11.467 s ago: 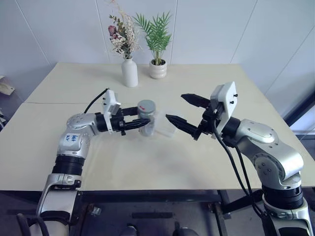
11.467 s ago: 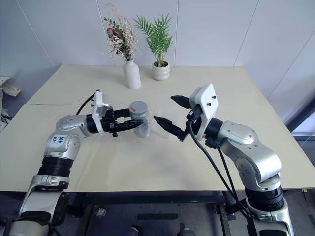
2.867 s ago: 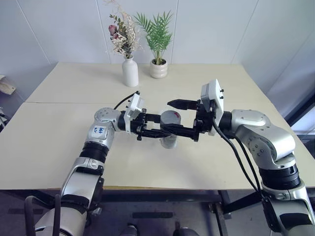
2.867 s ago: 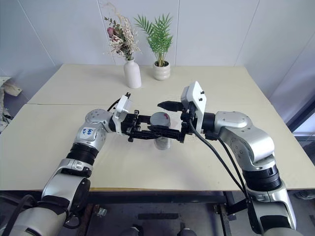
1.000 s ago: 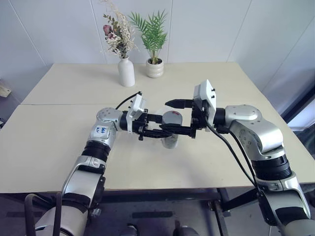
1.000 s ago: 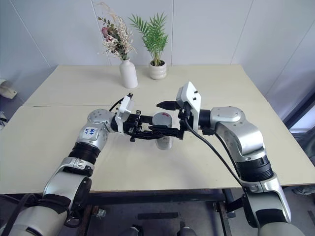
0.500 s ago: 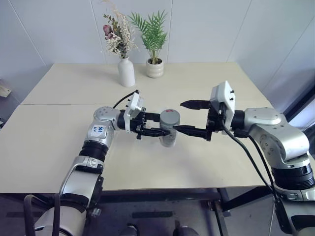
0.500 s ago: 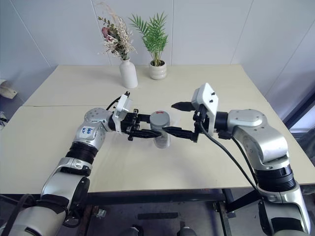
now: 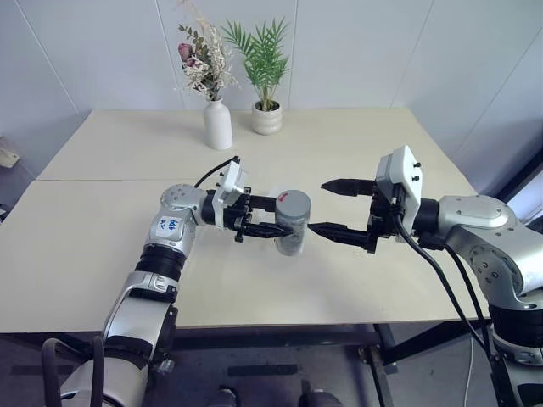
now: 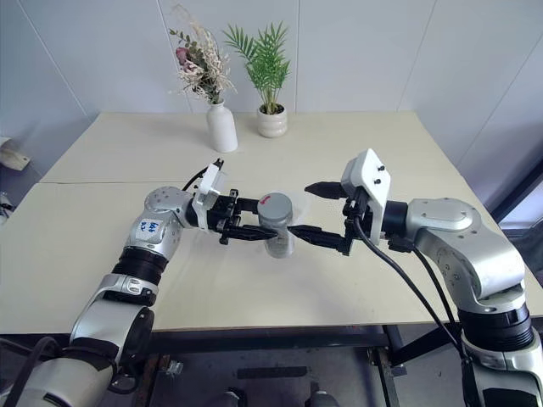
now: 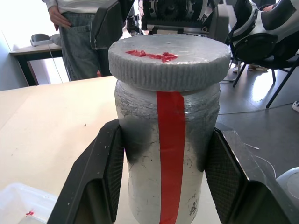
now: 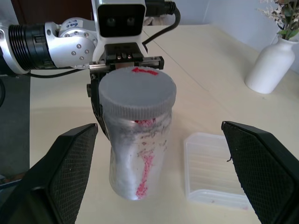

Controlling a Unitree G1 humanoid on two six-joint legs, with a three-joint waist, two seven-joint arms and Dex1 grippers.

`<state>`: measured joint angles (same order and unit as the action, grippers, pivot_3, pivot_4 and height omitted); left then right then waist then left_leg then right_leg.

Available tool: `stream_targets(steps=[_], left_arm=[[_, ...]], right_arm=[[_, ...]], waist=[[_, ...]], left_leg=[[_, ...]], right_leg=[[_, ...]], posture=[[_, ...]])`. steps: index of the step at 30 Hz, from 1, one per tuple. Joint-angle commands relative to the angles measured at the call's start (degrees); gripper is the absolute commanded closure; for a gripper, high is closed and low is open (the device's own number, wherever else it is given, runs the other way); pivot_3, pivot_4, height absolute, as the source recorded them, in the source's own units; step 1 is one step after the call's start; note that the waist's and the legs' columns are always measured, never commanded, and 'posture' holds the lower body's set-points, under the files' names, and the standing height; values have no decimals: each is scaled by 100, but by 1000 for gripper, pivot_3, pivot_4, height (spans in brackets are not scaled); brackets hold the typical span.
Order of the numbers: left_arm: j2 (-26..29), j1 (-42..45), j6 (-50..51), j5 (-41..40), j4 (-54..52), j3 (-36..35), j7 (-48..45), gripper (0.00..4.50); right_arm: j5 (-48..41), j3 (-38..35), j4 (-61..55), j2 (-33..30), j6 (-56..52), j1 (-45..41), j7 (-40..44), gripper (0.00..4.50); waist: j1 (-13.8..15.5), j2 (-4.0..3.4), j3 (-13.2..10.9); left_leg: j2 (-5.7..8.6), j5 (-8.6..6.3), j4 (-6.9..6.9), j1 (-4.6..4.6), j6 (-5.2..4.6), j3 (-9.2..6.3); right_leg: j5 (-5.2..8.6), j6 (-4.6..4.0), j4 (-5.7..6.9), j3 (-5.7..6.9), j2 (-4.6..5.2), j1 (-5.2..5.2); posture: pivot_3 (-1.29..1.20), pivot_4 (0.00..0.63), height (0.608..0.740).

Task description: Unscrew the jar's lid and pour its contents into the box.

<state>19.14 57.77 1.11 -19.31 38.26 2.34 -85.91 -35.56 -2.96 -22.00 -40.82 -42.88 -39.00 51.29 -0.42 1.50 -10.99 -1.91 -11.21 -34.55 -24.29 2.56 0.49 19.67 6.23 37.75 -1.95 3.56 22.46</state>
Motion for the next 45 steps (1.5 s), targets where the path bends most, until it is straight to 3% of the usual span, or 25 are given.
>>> stream_targets(steps=[1, 21, 45], left_arm=[[-7, 173, -115, 3, 27, -6, -109, 2394], [-171, 270, -281, 22, 211, 41, -131, 2394], [-183, 204, -308, 10, 140, 31, -102, 2394]], right_arm=[[-175, -101, -52, 80, 19, -242, -67, 34], [479, 809, 959, 1018, 675, -991, 84, 34], [806, 797, 983, 1033, 698, -837, 31, 34]], waist=[[2, 0, 0], [-1, 0, 0], [-2, 0, 0]], left_leg=[[0, 0, 0, 0, 0, 0], [0, -3, -4, -2, -5, 2], [0, -3, -5, -2, -4, 2]], right_leg=[[0, 0, 0, 0, 0, 0], [-1, 2, 2, -1, -1, 1], [-1, 2, 3, -1, 0, 1]], posture=[[0, 150, 740], [0, 150, 740], [0, 150, 740]])
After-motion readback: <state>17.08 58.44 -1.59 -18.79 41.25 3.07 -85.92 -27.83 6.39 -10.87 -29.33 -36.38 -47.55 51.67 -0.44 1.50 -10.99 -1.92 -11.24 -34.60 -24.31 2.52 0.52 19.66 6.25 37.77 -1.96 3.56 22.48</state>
